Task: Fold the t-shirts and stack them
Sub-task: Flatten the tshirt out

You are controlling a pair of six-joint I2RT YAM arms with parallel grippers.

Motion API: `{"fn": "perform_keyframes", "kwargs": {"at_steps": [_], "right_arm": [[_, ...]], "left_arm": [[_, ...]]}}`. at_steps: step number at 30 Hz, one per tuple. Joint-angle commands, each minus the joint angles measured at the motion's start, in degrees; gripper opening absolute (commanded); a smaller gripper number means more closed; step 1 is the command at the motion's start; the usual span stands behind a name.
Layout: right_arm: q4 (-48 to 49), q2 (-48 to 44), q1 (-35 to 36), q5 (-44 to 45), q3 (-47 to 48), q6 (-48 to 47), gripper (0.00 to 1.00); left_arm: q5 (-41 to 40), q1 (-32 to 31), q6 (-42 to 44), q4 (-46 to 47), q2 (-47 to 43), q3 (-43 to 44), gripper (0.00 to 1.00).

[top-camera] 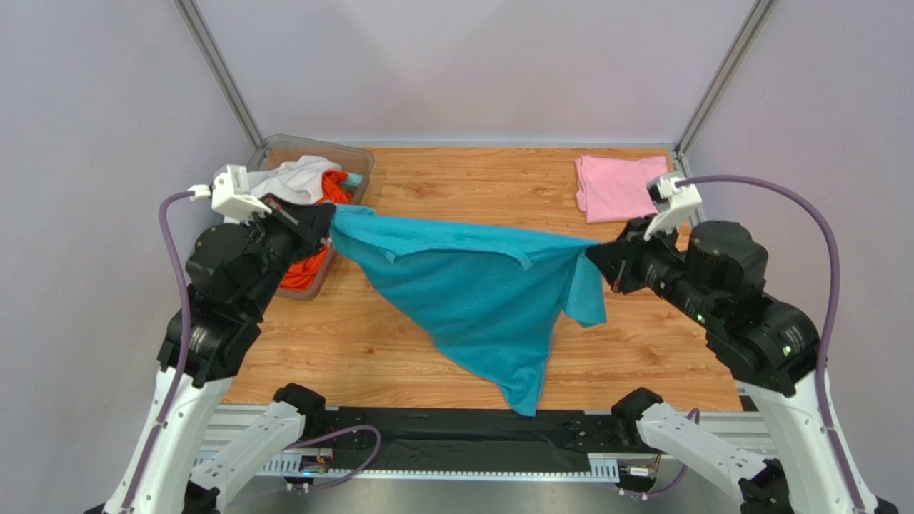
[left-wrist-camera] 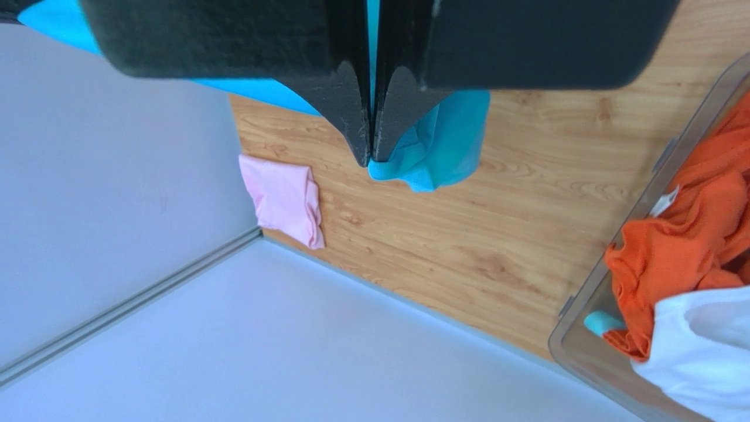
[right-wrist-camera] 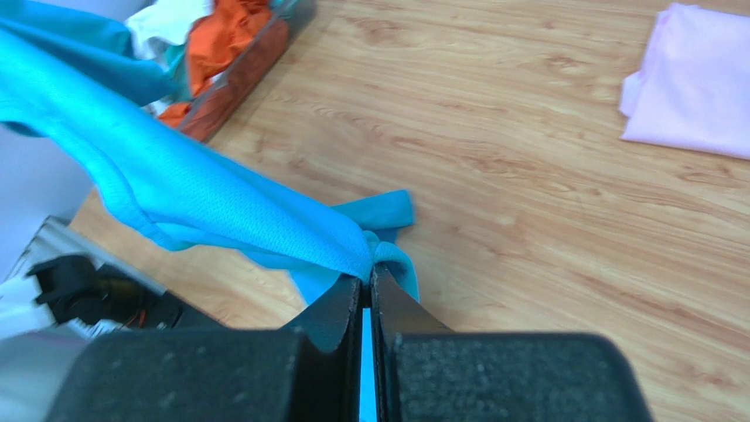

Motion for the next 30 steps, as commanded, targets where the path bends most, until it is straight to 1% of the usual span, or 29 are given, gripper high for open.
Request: {"fn": "perform_keyframes", "kwargs": {"at_steps": [1, 3, 4, 5, 6, 7, 8, 9, 10, 11, 12, 13, 15, 16, 17, 18, 21, 22, 23, 24, 25, 26, 27, 28, 29, 30], "right_arm": [[1.6, 9.1, -0.8, 10.2, 3.5, -2.4, 0.0], [3.9, 13.7, -4.4, 10.4, 6.6, -4.4, 0.0], [4.9, 18.4, -6.3, 8.6, 8.0, -5.1, 0.0], [5.8, 20.8, -10.1, 6.4, 11.2, -6.9, 0.0], [7.1, 23.1, -12.0, 4.4, 13.6, -7.7, 0.0], [9.2, 27.3, -13.5, 1.2, 16.3, -8.4, 0.0], [9.4, 31.5, -15.4, -1.6, 23.9, -10.8, 0.0], [9.4, 31.5, -15.9, -1.6, 28.0, -11.9, 0.0], [8.7, 35.0, -16.0, -1.2, 32.2, -13.1, 0.0], [8.0, 36.7, -16.1, -1.2, 37.2, -14.4, 0.0], [7.2, 38.3, -16.3, -1.2, 45.4, -14.7, 0.0], [5.2, 40.7, -16.4, -0.9, 50.0, -17.1, 0.0], [4.1, 42.0, -16.8, -1.2, 55.2, -18.7, 0.0], [4.0, 41.8, -16.9, -0.7, 56.7, -19.2, 0.0], [3.8, 41.3, -16.9, -0.9, 56.5, -19.6, 0.0], [3.3, 40.4, -16.9, -1.2, 55.3, -19.8, 0.0], [4.2, 33.8, -16.9, -2.3, 44.1, -19.1, 0.0], [4.6, 29.6, -16.9, -2.6, 36.7, -18.8, 0.0], [5.0, 27.6, -16.9, -3.0, 33.1, -17.6, 0.0], [4.9, 23.3, -16.9, -4.4, 29.7, -16.5, 0.0], [5.1, 21.0, -16.9, -5.5, 20.8, -15.4, 0.01], [5.1, 18.8, -16.7, -7.1, 16.5, -12.3, 0.02], [5.6, 14.3, -16.2, -9.2, 11.0, -10.7, 0.02], [6.0, 12.2, -15.7, -10.3, 6.2, -9.2, 0.02], [6.4, 10.2, -13.5, -11.0, -3.7, -7.9, 0.02], [7.2, 6.3, -12.0, -10.4, -8.3, -4.6, 0.02]], "left_arm": [[-3.3, 0.4, 2.8, 4.3, 9.0, 5.2, 0.0], [-4.6, 0.4, 4.1, 5.7, 14.2, 8.5, 0.0], [-5.6, 0.4, 5.7, 6.1, 20.0, 12.8, 0.0], [-6.0, 0.4, 6.5, 6.8, 23.1, 15.5, 0.0], [-6.1, 0.5, 7.5, 6.8, 26.2, 18.7, 0.0], [-6.0, 0.7, 8.2, 6.5, 32.6, 25.9, 0.0], [-4.5, 1.4, 10.4, 5.8, 38.6, 34.0, 0.0], [-4.5, 1.4, 10.4, 5.2, 38.7, 34.1, 0.0], [-1.8, 1.7, 10.4, 4.2, 44.3, 42.7, 0.0], [0.1, 2.4, 10.3, 2.1, 46.6, 47.0, 0.0], [1.8, 2.5, 10.2, 1.4, 48.6, 50.9, 0.0], [3.6, 2.5, 10.2, 0.7, 51.4, 57.3, 0.0], [5.2, 2.5, 10.0, 1.0, 52.7, 61.4, 0.0], [5.9, 2.6, 9.9, 1.2, 52.5, 63.3, 0.0], [6.2, 2.6, 9.7, 2.1, 51.9, 63.2, 0.0], [6.5, 2.6, 9.8, 2.7, 50.9, 62.4, 0.0], [6.0, 2.6, 10.2, 4.7, 44.9, 53.6, 0.0], [5.1, 2.6, 10.2, 5.3, 41.3, 46.5, 0.0], [4.8, 2.6, 10.2, 6.3, 39.3, 42.4, 0.0], [4.4, 2.6, 10.2, 6.5, 37.4, 38.2, 0.0], [2.6, 2.6, 9.3, 6.5, 33.6, 29.3, 0.0], [1.7, 2.6, 8.2, 6.9, 31.7, 24.4, 0.0], [1.1, 2.6, 7.7, 7.6, 28.0, 14.3, 0.0], [0.3, 2.6, 6.2, 8.2, 26.2, 9.5, 0.0], [-0.1, 2.6, 5.2, 8.3, 24.6, 5.1, 0.0], [-0.4, 2.6, 4.3, 8.8, 21.6, -4.0, 0.0]]}}
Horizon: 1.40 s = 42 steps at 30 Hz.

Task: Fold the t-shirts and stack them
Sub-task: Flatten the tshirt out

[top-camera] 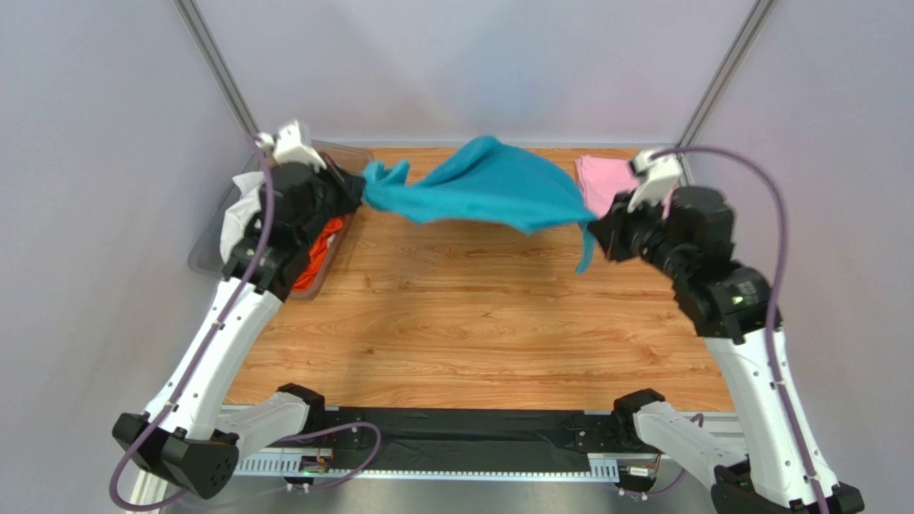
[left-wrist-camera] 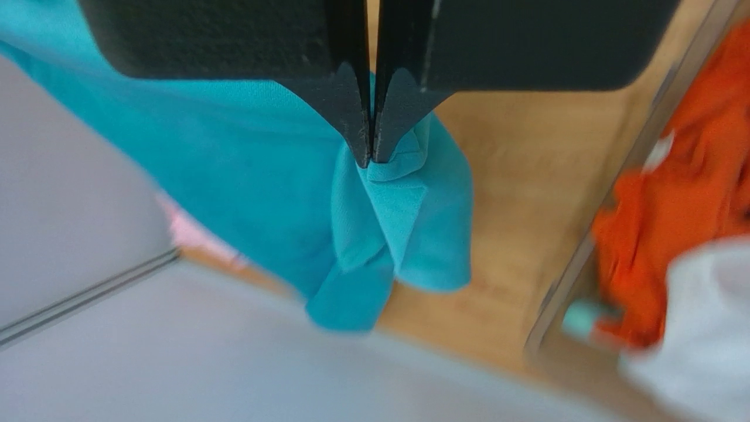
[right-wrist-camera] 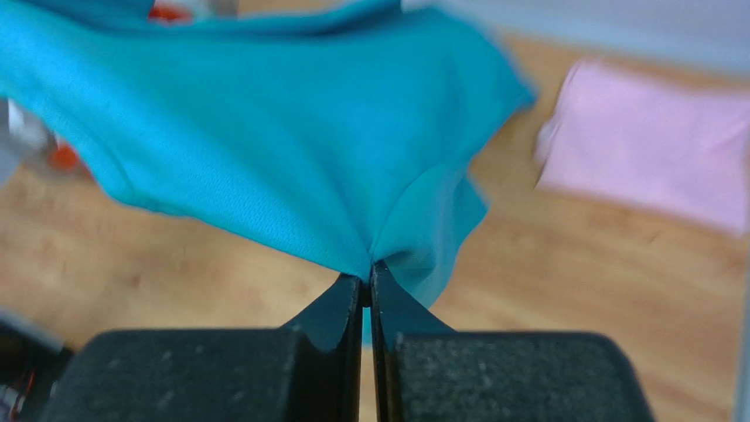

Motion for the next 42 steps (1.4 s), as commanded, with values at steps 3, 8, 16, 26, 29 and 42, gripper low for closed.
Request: {"fn": "perform_keyframes", "kwargs": {"at_steps": [3, 8, 16, 26, 29, 42], "right_arm": [[-0.1, -10.3, 9.4, -3.3, -29.2, 12.7, 0.04], [3.6, -14.8, 13.6, -12.4, -44.5, 21.0, 0.34], [1.5, -15.1, 14.3, -9.1, -43.8, 21.6, 1.0], [9.0, -1.6, 14.4, 0.8, -41.0, 21.2, 1.0], [12.1, 6.0, 14.3, 5.1, -39.5, 21.0, 1.0], [20.7, 23.6, 16.3, 4.5, -44.3, 23.4, 1.0]], "left_arm": [[-0.7, 0.3, -6.3, 1.7, -4.6, -25.6, 0.02], [6.5, 0.2, -8.8, 1.3, -6.1, -37.6, 0.39], [7.9, -0.3, -11.1, -4.2, -7.8, -38.5, 1.0], [9.0, -7.2, -12.5, -2.7, -3.0, -38.4, 1.0], [10.2, -9.7, -13.2, -0.2, 1.2, -38.3, 1.0], [4.3, -10.7, -12.3, -1.6, 12.1, -36.9, 1.0]]}}
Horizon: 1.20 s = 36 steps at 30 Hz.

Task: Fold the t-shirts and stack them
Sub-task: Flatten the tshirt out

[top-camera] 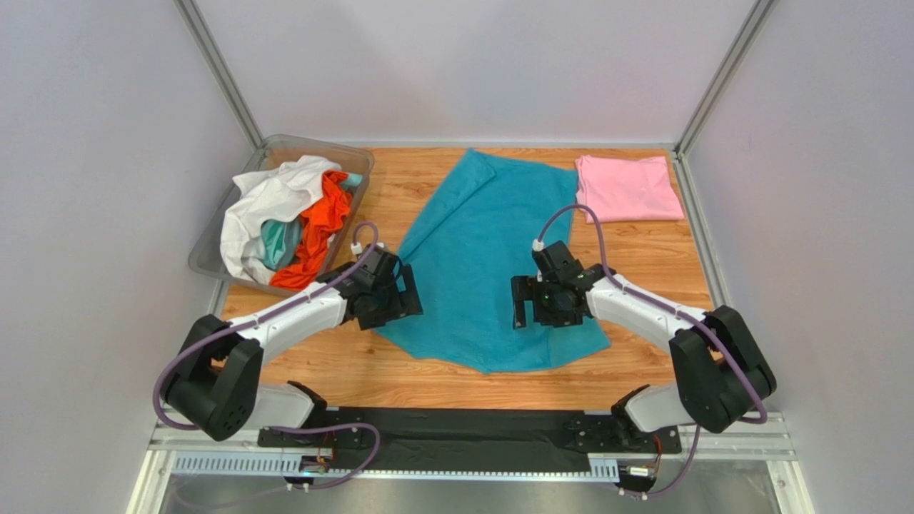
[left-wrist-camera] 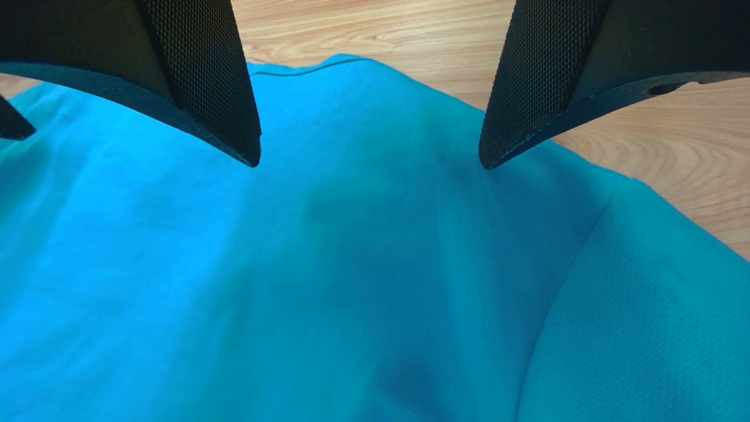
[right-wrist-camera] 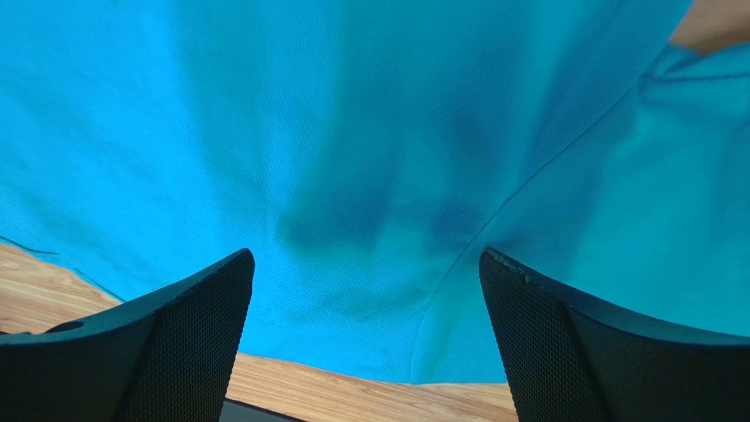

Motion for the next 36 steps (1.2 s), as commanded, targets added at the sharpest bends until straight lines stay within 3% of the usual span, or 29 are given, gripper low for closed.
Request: {"fn": "perform_keyframes", "kwargs": {"at_steps": [1, 5, 10, 13, 15, 19, 23, 26, 34, 36], "right_arm": [[4.0, -1.0, 2.5, 0.3, -3.9, 3.5, 1.0], [5.5, -2.4, 9.1, -1.7, -8.2, 8.2, 1.0], [5.9, -3.7, 28.4, -1.2, -8.1, 18.3, 1.0], [8.3, 0.3, 39.8, -4.5, -2.6, 21.3, 1.0], [8.4, 3.7, 46.6, -6.8, 5.3, 17.9, 1.0], [1.2, 10.2, 50.5, -6.1, 17.8, 10.5, 1.0], [-3.5, 5.9, 46.3, -1.0, 21.7, 6.8, 1.0], [-4.2, 0.7, 38.7, 0.4, 19.5, 6.1, 1.0], [-2.6, -1.8, 6.1, 2.8, 9.7, 1.8, 1.0], [0.9, 0.2, -1.9, -2.2, 6.7, 0.7, 1.0]], "left_arm": [[-2.6, 0.0, -0.1, -0.2, 0.7, 2.1, 1.0], [-3.8, 0.3, 0.2, -0.5, 2.3, 2.5, 1.0], [-3.5, 3.4, 1.1, -2.0, 2.9, 2.3, 1.0], [-3.4, 5.9, 2.1, -2.4, 1.6, 1.8, 1.0], [-3.6, 7.1, 2.7, -2.9, 1.1, 1.7, 1.0], [-4.0, 7.9, 3.7, -3.8, 0.0, 2.6, 1.0], [-4.0, 8.0, 3.9, -4.8, -1.6, 3.3, 1.0], [-2.8, 8.0, 3.4, -4.8, -2.3, 2.9, 1.0], [3.0, 7.9, 1.9, -0.9, -1.7, -0.6, 1.0], [3.8, 7.9, 1.7, 0.7, -0.2, -0.6, 1.0]]}}
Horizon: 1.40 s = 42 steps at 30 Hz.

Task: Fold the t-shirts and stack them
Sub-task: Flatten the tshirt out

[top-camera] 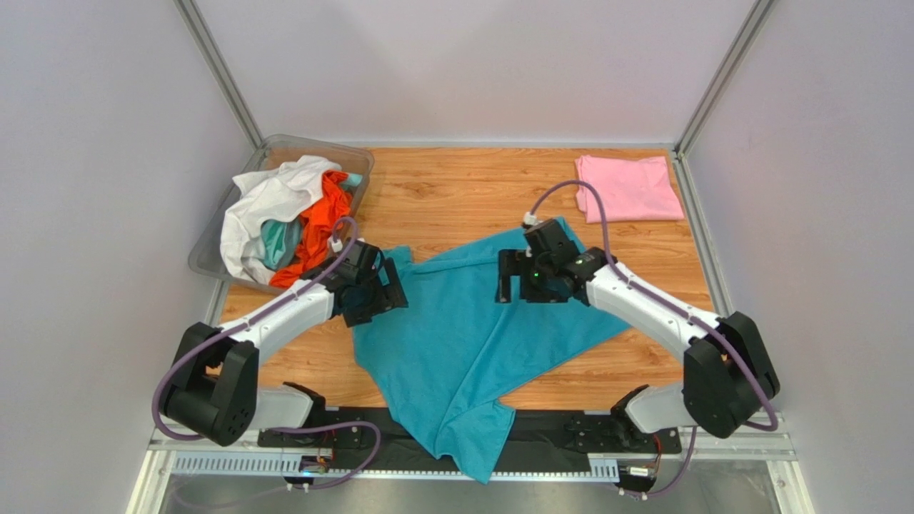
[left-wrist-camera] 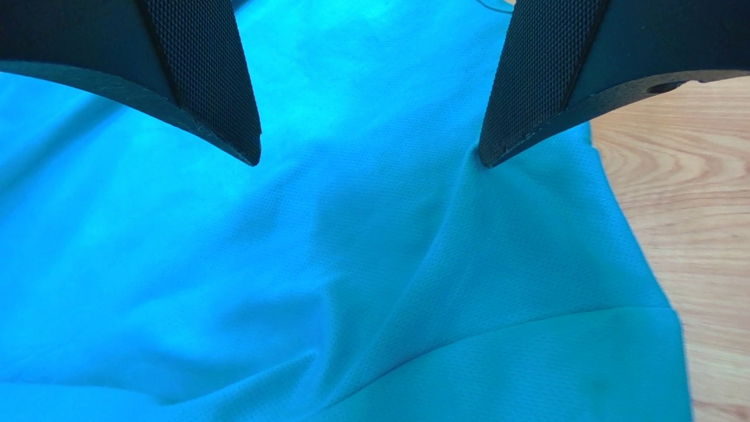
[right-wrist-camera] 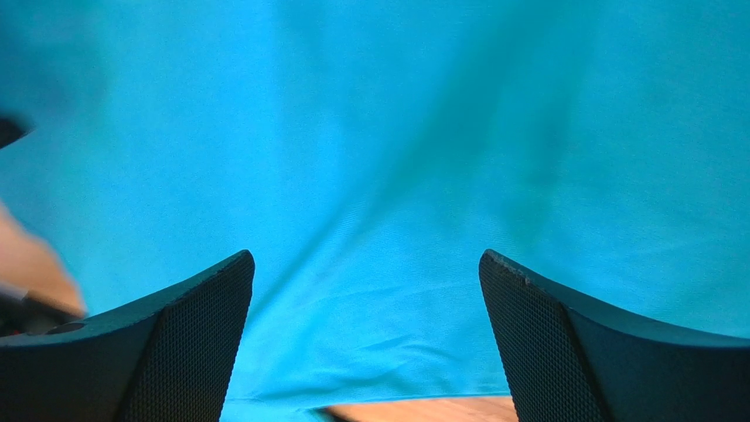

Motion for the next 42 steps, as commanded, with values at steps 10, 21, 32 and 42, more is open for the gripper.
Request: {"fn": "perform_keyframes", "kwargs": {"at_steps": [10, 21, 32, 42], "right_arm": [[5.5, 5.1, -15.0, -3.6, -12.6, -0.4, 0.99], [-4.8, -24.8, -3.4, -6.0, -32.0, 16.9, 1.0], [-9.0, -26.3, -12.2, 3.8, -17.2, 8.8, 1.0], [-3.6, -6.6, -27.8, -3.2, -11.9, -0.7, 0.86]], "left_arm": [[-4.1, 0.4, 1.8, -0.9, 14.3, 9.9, 1.0], [-6.2, 1.3, 7.1, -5.1, 27.2, 27.9, 1.0], [0.3, 1.0, 8.0, -4.4, 11.1, 19.9, 1.0], [4.3, -5.1, 3.7, 1.0, -0.8, 3.4, 1.0]]}}
